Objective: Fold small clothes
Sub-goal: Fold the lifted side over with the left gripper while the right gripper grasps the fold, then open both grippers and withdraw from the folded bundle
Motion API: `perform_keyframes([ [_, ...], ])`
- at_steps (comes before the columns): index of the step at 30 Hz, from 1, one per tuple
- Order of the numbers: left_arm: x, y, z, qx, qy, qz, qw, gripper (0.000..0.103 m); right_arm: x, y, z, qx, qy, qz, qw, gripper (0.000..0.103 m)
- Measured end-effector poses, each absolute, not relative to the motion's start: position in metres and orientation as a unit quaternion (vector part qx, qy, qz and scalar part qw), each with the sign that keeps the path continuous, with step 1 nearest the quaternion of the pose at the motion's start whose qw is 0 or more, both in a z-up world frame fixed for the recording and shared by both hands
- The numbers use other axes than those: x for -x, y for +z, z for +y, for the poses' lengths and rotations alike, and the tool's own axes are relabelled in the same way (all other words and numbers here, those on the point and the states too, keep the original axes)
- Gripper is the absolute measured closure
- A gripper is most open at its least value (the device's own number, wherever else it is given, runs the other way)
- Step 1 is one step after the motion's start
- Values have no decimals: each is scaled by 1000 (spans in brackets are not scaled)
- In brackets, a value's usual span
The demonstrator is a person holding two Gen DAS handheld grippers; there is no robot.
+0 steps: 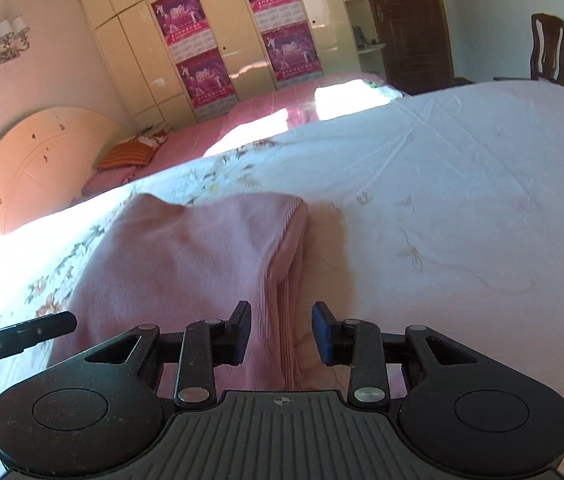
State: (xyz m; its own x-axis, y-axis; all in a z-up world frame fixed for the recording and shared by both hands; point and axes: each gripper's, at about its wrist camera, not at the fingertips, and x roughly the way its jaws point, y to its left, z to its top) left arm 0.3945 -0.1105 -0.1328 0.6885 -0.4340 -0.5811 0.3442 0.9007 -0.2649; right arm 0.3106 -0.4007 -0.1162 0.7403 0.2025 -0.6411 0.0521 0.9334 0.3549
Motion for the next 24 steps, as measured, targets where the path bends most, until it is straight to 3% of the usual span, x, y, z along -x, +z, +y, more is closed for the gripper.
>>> perform_keyframes([
  [7, -457, -141, -147, 29, -204, 332, 920, 54, -395, -125, -371, -161, 62, 366, 914, 70],
  [15, -492, -169, -148, 20, -175, 365, 914, 54, -432, -185, -366, -77, 47, 370, 924, 69],
  [24, -509, -153, -159, 16, -170, 354, 920, 53, -442, -165, -359, -60, 72, 353, 931, 69],
])
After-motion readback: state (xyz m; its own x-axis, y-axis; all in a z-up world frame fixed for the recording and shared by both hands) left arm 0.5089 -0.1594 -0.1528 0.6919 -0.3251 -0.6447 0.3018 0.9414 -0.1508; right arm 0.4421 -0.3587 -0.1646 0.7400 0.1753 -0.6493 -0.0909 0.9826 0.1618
